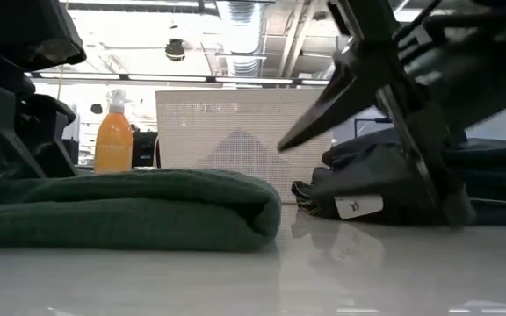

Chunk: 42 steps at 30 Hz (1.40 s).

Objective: Fold laundry
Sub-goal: Stack the folded green polo shirt on top of the folded black short

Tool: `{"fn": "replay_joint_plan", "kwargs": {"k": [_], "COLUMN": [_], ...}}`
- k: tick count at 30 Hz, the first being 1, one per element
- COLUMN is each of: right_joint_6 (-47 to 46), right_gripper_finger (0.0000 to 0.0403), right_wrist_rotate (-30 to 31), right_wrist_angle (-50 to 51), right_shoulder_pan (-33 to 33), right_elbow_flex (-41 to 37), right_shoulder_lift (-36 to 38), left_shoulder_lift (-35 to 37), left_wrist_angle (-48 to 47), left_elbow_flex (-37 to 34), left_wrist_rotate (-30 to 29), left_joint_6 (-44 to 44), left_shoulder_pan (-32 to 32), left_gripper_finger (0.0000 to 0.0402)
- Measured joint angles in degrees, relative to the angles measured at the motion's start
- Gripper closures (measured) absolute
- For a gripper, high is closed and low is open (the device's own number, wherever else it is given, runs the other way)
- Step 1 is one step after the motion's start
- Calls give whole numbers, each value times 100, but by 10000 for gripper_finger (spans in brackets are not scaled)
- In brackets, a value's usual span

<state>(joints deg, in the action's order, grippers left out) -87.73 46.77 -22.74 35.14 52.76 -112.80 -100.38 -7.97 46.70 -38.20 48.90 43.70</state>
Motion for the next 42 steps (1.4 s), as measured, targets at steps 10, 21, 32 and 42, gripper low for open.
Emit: {"fn": "replay_joint_plan", "kwargs": {"k": [10, 21, 32, 42], "right_joint_6": [105, 840, -180, -113], "right_gripper_finger": [158, 158, 159, 159], "right_wrist_rotate": [-633, -1406, -1677, -1884], "right_wrist_angle": [-1698, -352, 708, 688], "right_shoulder_pan": [-86, -138, -39, -299], "right_elbow_flex": [103, 121, 225, 972], "right_shoulder_lift": [-721, -36, 47, -744], "left_shoulder_lift": [0, 0, 0, 0], "left_wrist_angle": [150, 152, 151, 144], "left_elbow_flex": [0, 0, -2, -4], "left_wrist_rotate": [164, 303, 181, 188], "left_joint_6": [-56, -34, -133, -306], "left_shoulder_pan": [0, 7, 7, 7], "left_gripper_finger": [191, 191, 191, 191]}}
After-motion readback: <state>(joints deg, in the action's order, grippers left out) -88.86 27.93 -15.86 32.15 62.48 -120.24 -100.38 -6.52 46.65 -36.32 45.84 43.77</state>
